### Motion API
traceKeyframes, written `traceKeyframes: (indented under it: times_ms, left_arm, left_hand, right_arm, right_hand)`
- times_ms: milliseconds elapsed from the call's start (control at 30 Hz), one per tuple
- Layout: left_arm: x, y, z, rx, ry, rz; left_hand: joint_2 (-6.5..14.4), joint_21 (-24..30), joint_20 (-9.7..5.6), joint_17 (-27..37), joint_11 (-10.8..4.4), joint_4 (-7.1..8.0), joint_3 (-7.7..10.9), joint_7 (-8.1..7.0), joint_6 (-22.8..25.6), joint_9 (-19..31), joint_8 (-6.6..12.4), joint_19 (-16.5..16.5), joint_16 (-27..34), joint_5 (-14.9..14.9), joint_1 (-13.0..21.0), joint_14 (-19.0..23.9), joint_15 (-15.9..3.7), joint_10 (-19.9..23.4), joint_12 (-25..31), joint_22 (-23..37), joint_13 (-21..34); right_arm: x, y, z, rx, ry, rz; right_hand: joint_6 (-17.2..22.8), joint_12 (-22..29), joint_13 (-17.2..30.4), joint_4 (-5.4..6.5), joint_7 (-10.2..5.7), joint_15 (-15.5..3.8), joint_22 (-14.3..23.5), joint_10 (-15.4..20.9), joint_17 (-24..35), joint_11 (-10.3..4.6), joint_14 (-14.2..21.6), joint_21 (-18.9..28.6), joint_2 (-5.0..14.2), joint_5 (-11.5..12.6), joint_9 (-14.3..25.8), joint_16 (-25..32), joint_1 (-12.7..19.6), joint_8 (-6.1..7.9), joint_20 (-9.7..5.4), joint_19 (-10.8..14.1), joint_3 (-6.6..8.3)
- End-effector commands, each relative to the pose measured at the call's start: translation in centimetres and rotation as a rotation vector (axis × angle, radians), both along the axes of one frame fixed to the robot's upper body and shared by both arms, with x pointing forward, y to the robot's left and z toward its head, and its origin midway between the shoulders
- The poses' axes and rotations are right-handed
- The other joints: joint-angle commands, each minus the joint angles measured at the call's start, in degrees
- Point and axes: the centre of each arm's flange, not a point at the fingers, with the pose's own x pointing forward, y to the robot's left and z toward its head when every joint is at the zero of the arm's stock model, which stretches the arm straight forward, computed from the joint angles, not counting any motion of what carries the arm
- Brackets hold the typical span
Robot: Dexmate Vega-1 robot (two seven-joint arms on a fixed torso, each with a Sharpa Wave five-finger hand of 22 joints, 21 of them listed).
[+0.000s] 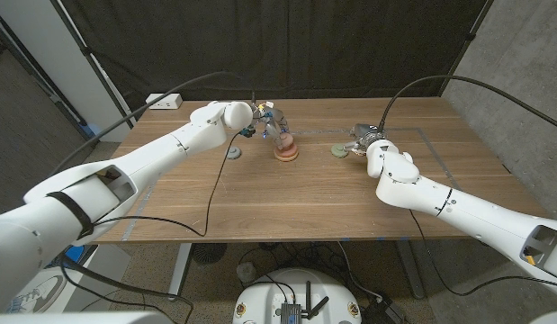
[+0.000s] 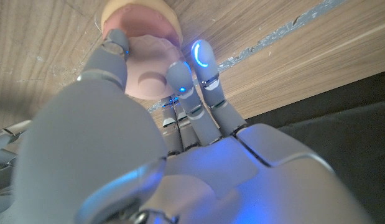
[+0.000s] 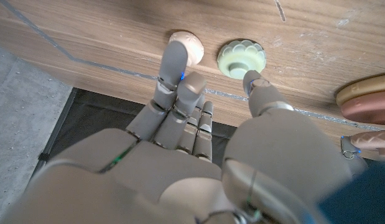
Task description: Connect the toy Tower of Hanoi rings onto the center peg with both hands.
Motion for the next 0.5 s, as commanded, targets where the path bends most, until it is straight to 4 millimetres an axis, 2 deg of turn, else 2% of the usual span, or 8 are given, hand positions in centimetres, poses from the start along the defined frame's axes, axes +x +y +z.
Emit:
traceKeyframes:
  times_ms: [33, 500]
  left_arm:
    - [0.67, -0.51, -0.72, 0.002, 0.018, -0.002]
    - [0.93, -0.82, -0.77, 0.006, 0.019, -0.006]
  left_hand:
    - [1.4, 0.1, -6.29, 0.2, -5.32, 1.17, 1.14, -0.04, 0.6, 0.3, 0.14, 0.4, 0.1, 0.2, 1.1, 0.7, -0.05, 5.8, 0.4, 0.2, 3.0]
    - [1.6, 0.1, -6.29, 0.6, -5.35, 1.21, 1.1, 0.0, 0.6, 0.4, 0.05, 0.4, 0.3, 0.2, 1.1, 1.1, -0.04, 5.7, 0.3, 0.0, 3.0]
  right_arm:
    - [0.04, -0.36, -0.05, 0.005, 0.001, -0.005]
    - [-0.01, -0.5, -0.2, 0.01, 0.003, -0.007]
  right_hand:
    - [0.5, 0.3, 0.0, -0.21, 0.23, 0.13, 0.3, 0.6, 0.2, 0.05, 0.3, 0.4, 0.25, 0.3, 0.2, 0.3, -0.4, -0.16, -3.0, 0.7, 0.44]
    - [0.5, 0.3, 0.1, -0.2, 0.22, 0.13, 0.1, 0.6, 0.2, 0.01, 0.3, 0.2, 0.29, 0.3, 0.2, 0.3, -0.4, -0.19, -3.0, 0.6, 0.49]
